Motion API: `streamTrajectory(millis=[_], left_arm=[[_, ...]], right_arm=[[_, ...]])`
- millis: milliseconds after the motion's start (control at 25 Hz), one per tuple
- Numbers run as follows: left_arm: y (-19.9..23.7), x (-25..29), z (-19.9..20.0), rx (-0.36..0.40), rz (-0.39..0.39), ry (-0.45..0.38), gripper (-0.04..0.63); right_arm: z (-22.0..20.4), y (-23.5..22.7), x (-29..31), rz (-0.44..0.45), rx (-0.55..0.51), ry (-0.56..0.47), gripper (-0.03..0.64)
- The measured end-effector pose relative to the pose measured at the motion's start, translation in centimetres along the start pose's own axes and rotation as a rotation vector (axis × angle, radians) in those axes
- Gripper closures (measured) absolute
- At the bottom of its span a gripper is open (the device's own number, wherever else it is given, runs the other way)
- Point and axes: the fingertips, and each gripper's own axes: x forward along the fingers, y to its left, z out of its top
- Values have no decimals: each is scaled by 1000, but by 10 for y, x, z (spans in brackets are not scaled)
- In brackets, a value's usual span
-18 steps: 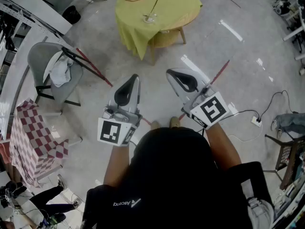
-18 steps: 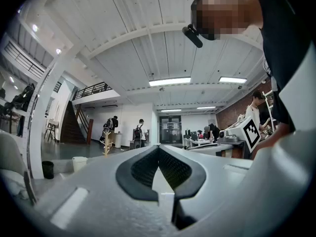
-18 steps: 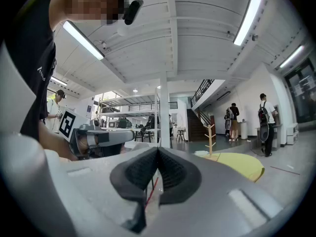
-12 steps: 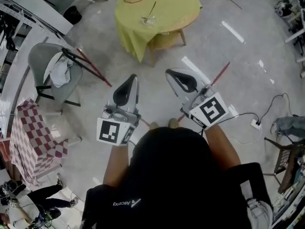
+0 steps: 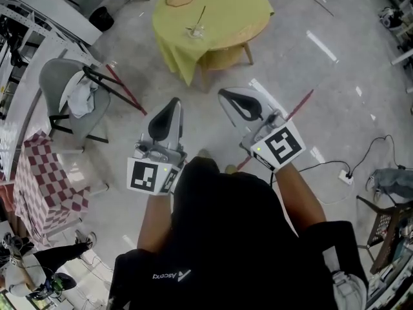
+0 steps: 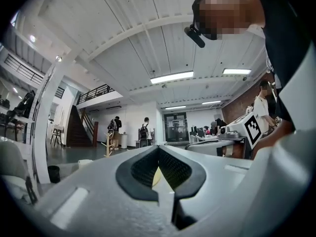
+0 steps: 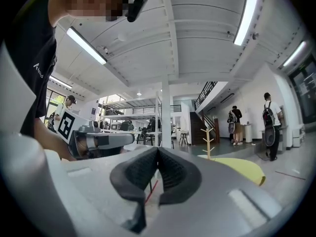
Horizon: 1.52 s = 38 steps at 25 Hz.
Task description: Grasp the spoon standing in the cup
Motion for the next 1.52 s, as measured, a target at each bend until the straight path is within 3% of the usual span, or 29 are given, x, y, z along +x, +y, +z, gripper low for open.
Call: streamTrajectory(millis=[280,560,920,1200,1360,1520], left_arm=[[35,42,-16,-4,4,-8,584],[113,110,-37,-20,-23,-27,584],[216,202,-54,-16,-119,-15,584],[253,250,-77,-39,-178,7,584],[265,267,-86,-50,-175,26,584],[271,281,-94,-46,-145,49,584]], right_arm=[[-21,-47,40,-38,0,34,614],[-43,-113,118,-102,-22,94,614],[-82,-205,223,-242,-9,209,614],[-121,-258,258,-325,13,308,612],[-150,-283,266,-348,78,379,521],[-172,-303,276,-327,136,422,479]])
